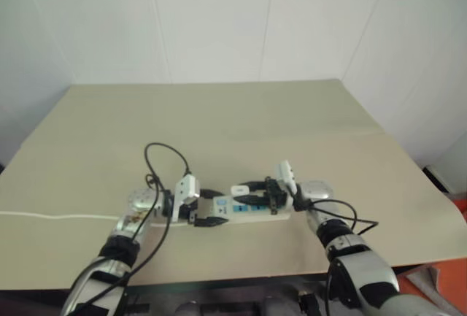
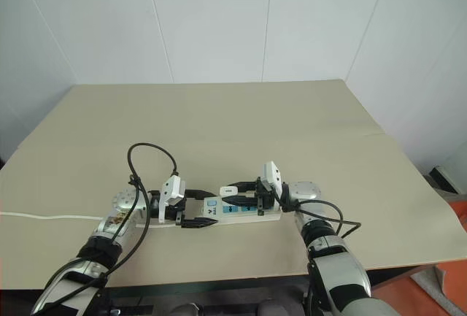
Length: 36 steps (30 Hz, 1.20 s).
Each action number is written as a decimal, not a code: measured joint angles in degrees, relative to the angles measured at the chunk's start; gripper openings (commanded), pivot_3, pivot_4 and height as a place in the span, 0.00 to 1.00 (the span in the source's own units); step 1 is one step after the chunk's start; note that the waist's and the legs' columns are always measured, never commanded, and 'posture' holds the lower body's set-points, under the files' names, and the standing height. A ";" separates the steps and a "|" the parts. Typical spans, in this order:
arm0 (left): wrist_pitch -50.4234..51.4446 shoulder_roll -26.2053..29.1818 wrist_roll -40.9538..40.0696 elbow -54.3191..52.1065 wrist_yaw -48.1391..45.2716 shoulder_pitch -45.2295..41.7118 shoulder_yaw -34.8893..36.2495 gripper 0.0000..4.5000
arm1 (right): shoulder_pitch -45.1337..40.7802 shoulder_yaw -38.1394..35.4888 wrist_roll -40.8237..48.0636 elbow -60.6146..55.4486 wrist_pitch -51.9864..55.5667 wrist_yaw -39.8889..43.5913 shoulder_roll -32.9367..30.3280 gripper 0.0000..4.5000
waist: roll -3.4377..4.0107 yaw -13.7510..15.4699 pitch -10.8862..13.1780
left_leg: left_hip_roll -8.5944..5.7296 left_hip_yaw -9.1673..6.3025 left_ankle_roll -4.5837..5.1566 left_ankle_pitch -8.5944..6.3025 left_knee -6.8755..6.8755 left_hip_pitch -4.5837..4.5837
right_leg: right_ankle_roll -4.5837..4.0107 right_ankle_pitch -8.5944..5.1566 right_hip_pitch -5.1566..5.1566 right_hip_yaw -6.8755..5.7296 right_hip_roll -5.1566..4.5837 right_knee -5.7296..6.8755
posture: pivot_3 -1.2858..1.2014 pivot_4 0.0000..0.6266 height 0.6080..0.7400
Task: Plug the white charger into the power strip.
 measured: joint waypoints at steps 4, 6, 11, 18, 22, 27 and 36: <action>0.11 0.24 0.05 0.00 0.05 0.17 -0.01 0.72 | -0.06 0.82 0.00 0.38 0.01 -0.55 0.00 0.24 | 0.01 -0.10 -0.17 | 0.06 0.01 0.00 0.00 -0.06 0.06 | -0.09 -0.10 0.03 0.00 0.03 0.01 | 0.52 0.24 1.00; 0.26 0.40 0.08 0.00 0.11 0.23 -0.01 0.72 | -0.15 1.26 0.00 0.56 0.01 -0.98 0.01 0.24 | 0.02 -0.14 -0.23 | 0.15 0.01 0.00 0.00 -0.07 0.09 | -0.33 -0.24 0.06 0.00 0.11 0.01 | 0.52 0.24 1.00; 0.71 0.72 0.07 -0.15 0.14 0.47 0.05 0.72 | -0.37 2.16 0.00 0.74 0.01 -1.61 0.02 0.24 | 0.07 -0.11 -0.35 | 0.49 0.04 -0.13 -0.08 -0.06 0.17 | -0.59 -0.36 0.12 0.00 0.42 0.02 | 0.52 0.24 1.00; 0.85 0.91 0.05 -0.25 0.14 0.74 0.23 0.72 | -0.82 3.09 0.00 1.11 0.01 -2.00 0.02 0.24 | 0.11 -0.21 -0.39 | 0.56 0.06 -0.26 -0.16 -0.11 0.31 | -0.68 -0.40 0.15 0.00 0.47 0.06 | 0.52 0.24 1.00; 0.85 0.91 0.03 -0.57 0.20 1.19 0.34 0.72 | -1.58 3.62 -1.73 1.87 0.05 -3.14 -1.31 0.54 | 0.13 -0.18 -0.43 | 0.58 0.05 -0.60 -0.36 -0.16 0.35 | -0.74 -0.44 0.15 0.00 0.49 0.07 | 0.52 0.24 1.00; 0.85 1.18 0.01 -0.76 0.18 1.75 0.37 0.72 | -1.74 2.80 -2.83 3.84 0.04 -4.36 -4.48 0.90 | -0.58 -0.22 -0.87 | 0.78 0.03 -0.78 -0.48 -0.20 0.53 | -0.97 -0.58 0.25 -0.01 0.65 0.04 | 0.52 0.24 1.00; 0.73 1.20 -0.01 -0.91 -0.08 1.78 0.28 0.72 | -1.74 1.55 -3.53 4.36 -0.63 -3.75 -4.90 1.00 | -0.63 -0.06 -0.90 | 0.81 0.01 -0.89 -0.56 -0.31 0.55 | -1.01 -0.67 0.24 -0.03 0.68 0.04 | 0.52 0.24 1.00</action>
